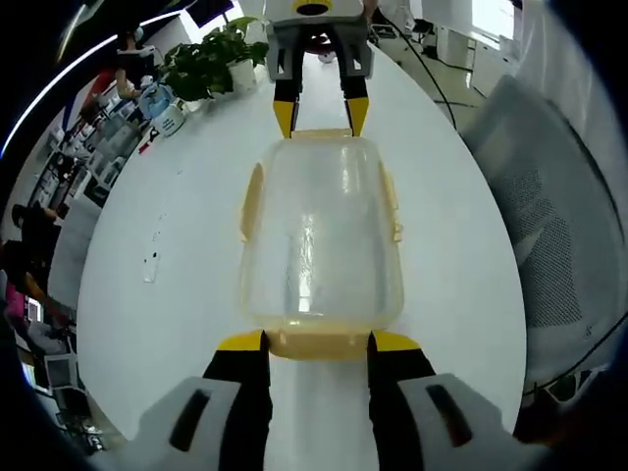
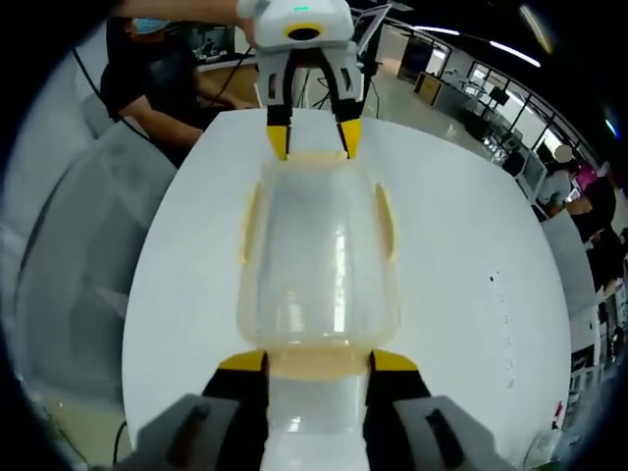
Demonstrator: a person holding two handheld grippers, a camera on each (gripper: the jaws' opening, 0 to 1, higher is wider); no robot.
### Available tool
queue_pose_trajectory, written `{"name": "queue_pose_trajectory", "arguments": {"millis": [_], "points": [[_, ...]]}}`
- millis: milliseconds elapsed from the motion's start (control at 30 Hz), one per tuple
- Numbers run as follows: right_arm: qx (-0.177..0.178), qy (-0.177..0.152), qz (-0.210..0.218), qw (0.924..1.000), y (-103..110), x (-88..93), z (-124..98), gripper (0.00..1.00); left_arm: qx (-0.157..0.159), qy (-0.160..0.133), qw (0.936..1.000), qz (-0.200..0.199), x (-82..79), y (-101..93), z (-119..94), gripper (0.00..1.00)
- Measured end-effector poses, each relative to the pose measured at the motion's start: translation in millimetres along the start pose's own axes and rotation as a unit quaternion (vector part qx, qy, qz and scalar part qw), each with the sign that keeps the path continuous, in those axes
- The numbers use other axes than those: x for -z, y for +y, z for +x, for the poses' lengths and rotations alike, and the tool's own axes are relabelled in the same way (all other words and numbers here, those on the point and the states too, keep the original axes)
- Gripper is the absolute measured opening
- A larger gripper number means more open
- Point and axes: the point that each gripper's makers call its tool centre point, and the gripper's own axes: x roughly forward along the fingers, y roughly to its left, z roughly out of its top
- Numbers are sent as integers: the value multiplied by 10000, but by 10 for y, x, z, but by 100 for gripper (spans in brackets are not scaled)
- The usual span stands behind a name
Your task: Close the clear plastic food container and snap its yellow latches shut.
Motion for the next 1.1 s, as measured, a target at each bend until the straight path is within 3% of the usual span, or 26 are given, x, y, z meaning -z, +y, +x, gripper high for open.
{"name": "queue_pose_trajectory", "arguments": {"millis": [1100], "points": [[-71,78,141,9998,33,458,-136,35,105,34,9999,60,-372,-27,300,36]]}}
